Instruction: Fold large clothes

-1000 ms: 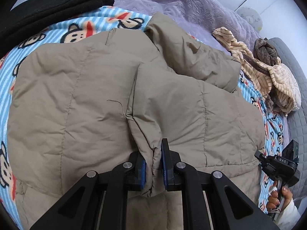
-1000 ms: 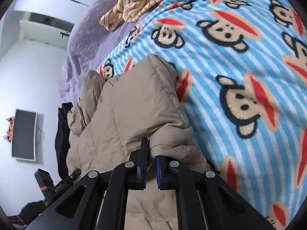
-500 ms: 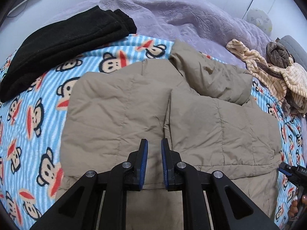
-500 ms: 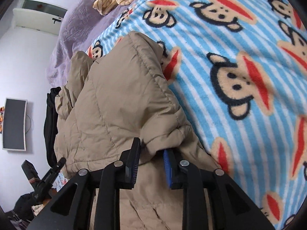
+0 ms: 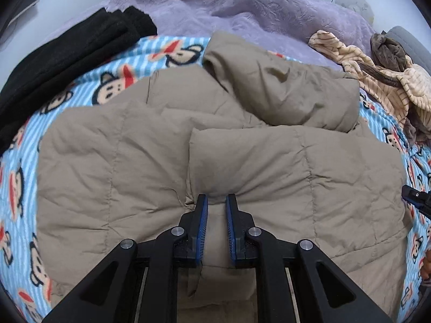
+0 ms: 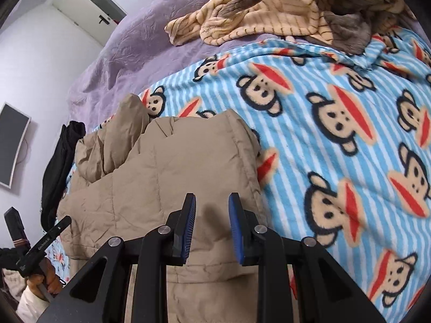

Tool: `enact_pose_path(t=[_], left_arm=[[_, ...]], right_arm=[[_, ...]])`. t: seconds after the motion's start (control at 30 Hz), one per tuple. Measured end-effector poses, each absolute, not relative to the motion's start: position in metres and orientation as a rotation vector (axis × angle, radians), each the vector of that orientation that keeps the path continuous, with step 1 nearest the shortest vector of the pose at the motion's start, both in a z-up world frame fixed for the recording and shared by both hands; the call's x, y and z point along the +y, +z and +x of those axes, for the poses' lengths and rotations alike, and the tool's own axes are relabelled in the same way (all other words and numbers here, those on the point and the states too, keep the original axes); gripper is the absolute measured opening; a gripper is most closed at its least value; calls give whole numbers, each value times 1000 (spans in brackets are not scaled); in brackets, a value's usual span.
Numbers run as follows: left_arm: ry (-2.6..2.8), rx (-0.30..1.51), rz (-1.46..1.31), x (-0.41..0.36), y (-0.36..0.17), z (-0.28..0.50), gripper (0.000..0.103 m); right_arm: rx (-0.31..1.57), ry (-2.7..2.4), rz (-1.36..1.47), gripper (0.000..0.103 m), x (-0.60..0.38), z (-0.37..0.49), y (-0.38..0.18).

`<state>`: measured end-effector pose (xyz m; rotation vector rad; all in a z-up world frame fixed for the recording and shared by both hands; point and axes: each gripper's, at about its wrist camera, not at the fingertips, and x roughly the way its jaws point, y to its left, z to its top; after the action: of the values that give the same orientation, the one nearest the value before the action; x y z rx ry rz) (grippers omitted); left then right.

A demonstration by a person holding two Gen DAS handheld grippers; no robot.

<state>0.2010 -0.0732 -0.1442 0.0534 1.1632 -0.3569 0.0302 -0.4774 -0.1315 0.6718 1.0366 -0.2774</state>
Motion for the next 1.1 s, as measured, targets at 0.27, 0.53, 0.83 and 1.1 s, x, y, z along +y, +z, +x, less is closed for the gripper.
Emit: enact_pose_path(t=[0.27,0.53,0.83,1.1], left_arm=[[-378,1141,111,-82,-155,201,16],[-329,1112,164,-71,-128,186,16],[-299,1150,155,-45,-118,154,16],[-281,1208,147,-36,-121,128,16]], right_arm=[[1091,-322,671,24,-479,42,-183],[1108,-342,576,28,-469,42,-172],[1103,-381,486,31,-453,3,-143],[1170,-395,536,50,-439,-35,-141]])
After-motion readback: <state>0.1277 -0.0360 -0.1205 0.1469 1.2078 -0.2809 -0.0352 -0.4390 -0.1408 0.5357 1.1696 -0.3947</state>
